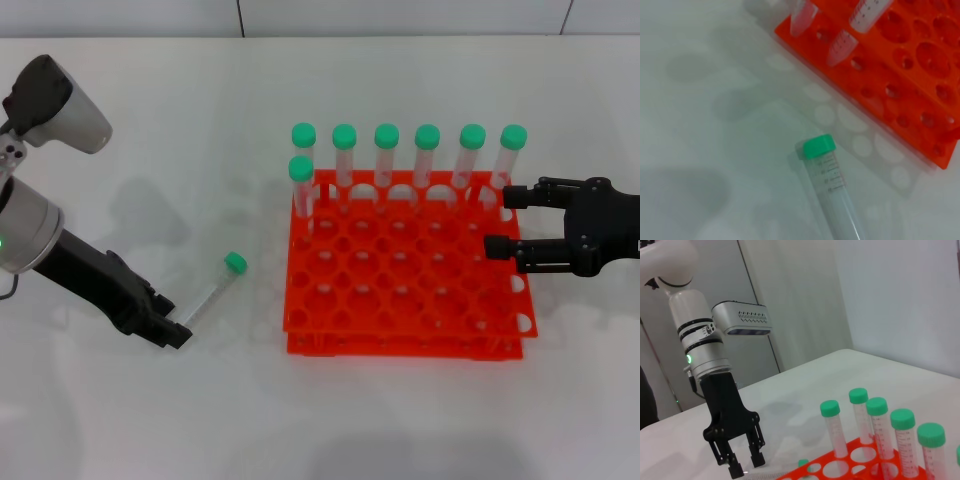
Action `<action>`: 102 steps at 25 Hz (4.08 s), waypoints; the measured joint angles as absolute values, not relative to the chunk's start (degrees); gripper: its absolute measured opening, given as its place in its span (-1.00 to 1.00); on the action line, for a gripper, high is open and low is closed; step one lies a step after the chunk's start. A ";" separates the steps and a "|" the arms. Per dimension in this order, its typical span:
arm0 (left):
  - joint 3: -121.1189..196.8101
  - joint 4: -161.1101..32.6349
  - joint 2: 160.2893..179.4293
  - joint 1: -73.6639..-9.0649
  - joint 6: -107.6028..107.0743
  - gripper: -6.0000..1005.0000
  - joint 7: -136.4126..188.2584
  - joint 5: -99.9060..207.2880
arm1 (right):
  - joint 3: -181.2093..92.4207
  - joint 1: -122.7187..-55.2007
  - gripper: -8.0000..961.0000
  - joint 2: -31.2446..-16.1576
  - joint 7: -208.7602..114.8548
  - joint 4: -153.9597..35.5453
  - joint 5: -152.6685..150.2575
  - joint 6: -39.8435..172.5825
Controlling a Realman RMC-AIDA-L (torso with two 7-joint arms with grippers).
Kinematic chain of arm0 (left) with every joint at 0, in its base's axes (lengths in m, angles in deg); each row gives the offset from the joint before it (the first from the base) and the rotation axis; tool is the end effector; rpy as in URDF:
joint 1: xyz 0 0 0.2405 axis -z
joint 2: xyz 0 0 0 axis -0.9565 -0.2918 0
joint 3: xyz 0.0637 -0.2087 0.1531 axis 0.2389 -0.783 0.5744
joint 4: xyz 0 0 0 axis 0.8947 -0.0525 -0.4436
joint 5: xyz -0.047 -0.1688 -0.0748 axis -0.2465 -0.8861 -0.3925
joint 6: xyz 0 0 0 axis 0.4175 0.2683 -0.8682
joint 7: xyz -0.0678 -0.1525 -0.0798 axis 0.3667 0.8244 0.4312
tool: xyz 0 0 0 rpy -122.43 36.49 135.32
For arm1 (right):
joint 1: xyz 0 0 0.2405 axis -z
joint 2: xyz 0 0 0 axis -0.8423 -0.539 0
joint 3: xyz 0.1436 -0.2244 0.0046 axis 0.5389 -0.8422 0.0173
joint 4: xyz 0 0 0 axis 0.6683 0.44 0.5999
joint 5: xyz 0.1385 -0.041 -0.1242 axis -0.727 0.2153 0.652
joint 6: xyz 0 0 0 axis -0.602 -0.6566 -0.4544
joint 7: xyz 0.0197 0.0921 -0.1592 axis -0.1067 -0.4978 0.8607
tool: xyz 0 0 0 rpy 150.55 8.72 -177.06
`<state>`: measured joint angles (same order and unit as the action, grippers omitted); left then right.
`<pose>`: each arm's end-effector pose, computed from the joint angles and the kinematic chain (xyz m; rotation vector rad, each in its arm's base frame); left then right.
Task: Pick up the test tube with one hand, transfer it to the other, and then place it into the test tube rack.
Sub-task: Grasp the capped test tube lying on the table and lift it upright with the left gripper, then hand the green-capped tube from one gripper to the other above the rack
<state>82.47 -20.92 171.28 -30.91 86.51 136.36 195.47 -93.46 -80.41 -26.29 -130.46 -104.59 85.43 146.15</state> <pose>-0.2792 0.3314 -0.0365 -2.9138 -0.9912 0.4545 0.2387 0.3230 -0.0149 -2.7495 0.5656 0.6729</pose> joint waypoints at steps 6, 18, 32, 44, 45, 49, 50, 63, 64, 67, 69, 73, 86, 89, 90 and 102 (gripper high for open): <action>82.98 -20.91 171.38 -30.35 86.51 0.01 137.47 195.47 | -93.47 -80.41 0.62 -26.30 -130.38 -104.59 85.43 146.12; 84.55 -22.31 171.39 -30.04 86.41 -0.07 137.81 195.43 | -93.47 -80.41 0.62 -26.30 -130.19 -104.58 85.42 146.13; 84.50 -22.33 171.13 -30.06 85.70 -0.19 138.01 195.47 | -93.38 -80.01 0.62 -26.30 -130.09 -104.59 84.81 146.13; 84.49 -22.32 171.17 -30.05 85.01 -0.40 138.12 196.20 | -93.37 -79.97 0.61 -26.30 -130.01 -104.80 84.72 146.10; 84.49 -22.32 171.16 -30.03 85.01 -0.41 138.11 196.20 | -93.37 -79.96 0.61 -26.30 -130.01 -104.82 84.71 146.09; 84.31 -22.32 171.10 -30.00 84.52 -0.45 138.27 196.23 | -93.37 -79.97 0.61 -26.30 -130.01 -104.82 84.71 146.05; 84.28 -22.32 171.10 -30.00 84.42 -0.46 138.31 196.23 | -93.38 -79.97 0.61 -26.30 -130.01 -104.82 84.71 146.03; 84.49 -22.35 171.10 -30.07 83.63 -0.63 138.89 196.22 | -93.38 -79.97 0.60 -26.30 -130.00 -105.07 84.68 145.86; 84.49 -22.36 171.15 -30.08 83.62 -0.63 138.90 196.35 | -93.38 -79.97 0.60 -26.30 -130.01 -105.08 84.56 145.86; 84.49 -22.38 171.22 -30.16 83.66 -0.63 138.88 196.56 | -93.38 -79.97 0.60 -26.30 -130.01 -105.13 84.21 145.86; 84.49 -22.40 171.22 -30.14 83.84 -0.63 138.82 196.60 | -93.38 -79.97 0.60 -26.30 -130.01 -105.13 84.13 145.86; 84.38 -22.44 171.17 -30.02 84.28 -0.63 138.67 196.63 | -93.38 -79.97 0.60 -26.30 -130.00 -105.09 84.11 145.86; 82.40 -20.40 168.62 -32.32 84.22 -0.63 137.29 187.53 | -93.38 -79.83 0.60 -26.28 -129.89 -105.07 83.45 145.86; 79.22 -18.19 168.50 -33.84 84.08 -0.63 135.76 185.22 | -93.38 -79.77 0.60 -26.19 -129.46 -104.88 82.80 145.82; 77.69 -17.43 168.54 -34.44 84.08 -0.63 135.05 184.37 | -93.38 -79.71 0.60 -26.16 -129.33 -104.85 82.65 145.80; 67.61 -11.54 167.98 -40.50 82.55 -0.63 129.06 169.48 | -93.38 -79.25 0.60 -26.12 -129.21 -105.17 82.43 145.77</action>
<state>67.61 -11.54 167.98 -40.50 82.55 129.06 169.48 -93.38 -79.25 -26.12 -129.21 -105.17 82.43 145.77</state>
